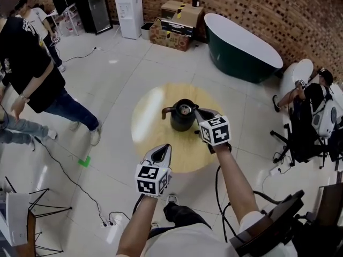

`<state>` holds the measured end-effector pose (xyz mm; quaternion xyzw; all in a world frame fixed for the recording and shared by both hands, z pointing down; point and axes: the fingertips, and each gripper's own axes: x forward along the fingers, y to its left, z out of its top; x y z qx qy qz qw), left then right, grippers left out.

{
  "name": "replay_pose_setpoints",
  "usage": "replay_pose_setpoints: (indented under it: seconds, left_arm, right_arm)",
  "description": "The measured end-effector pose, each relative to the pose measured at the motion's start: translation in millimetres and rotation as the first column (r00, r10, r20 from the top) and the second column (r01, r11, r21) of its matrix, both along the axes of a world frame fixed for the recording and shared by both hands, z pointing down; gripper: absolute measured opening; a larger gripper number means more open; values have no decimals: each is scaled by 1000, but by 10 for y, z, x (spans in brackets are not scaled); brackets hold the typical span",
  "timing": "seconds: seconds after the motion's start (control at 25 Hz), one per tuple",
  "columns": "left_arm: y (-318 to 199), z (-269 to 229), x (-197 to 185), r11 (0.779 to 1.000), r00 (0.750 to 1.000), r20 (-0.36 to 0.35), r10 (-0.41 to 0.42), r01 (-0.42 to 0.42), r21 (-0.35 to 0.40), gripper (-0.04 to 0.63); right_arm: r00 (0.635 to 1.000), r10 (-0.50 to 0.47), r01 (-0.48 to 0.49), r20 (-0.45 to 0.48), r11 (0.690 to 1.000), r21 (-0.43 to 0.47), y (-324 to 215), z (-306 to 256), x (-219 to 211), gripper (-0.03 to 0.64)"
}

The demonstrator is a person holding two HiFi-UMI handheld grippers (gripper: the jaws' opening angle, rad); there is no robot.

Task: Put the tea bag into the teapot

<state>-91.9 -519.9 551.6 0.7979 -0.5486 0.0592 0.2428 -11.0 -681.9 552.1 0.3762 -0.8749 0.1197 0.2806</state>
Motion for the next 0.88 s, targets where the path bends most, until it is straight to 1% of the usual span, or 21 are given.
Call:
replay_pose_setpoints:
  seconds: [0.08,0.16,0.28,0.4,0.52,0.64,0.8,0.88]
  left_arm:
    - [48,-88,-135,1000,1000,0,-10,10,13,12]
    - [64,-186,-192,999,1000,6,-23,23,23,12]
    - [55,-327,-96,999,1000,29,-13,11,48,12]
    - [198,-439,-56,998,999,34,8,-10,68,12]
    - [526,-519,-78,997,999,35,20,-22,77,12]
    - [944,-493,-57,997,999,26,38,-40,68,12]
    - [1585,-381,-52,996,998,19,62,-63,62,12]
    - [1888,-360,-16,994,996,31,81,-83,71,12]
  right_arm:
    - [999,7,-7,38,1000,-14,161,-93,-68,2]
    - [998,-6,7,57,1000,-10,272,-202,-103,1]
    - [996,-10,8,88,1000,25,358,-449,-1,0]
    - [993,-1,-6,115,998,64,566,-716,36,2]
    - [990,0,-14,143,996,91,899,-921,25,2]
    - [983,21,-42,184,993,114,1334,-1068,113,2]
    - [968,72,-113,239,980,162,2150,-1126,252,2]
    - [956,103,-151,274,976,158,2596,-1075,352,2]
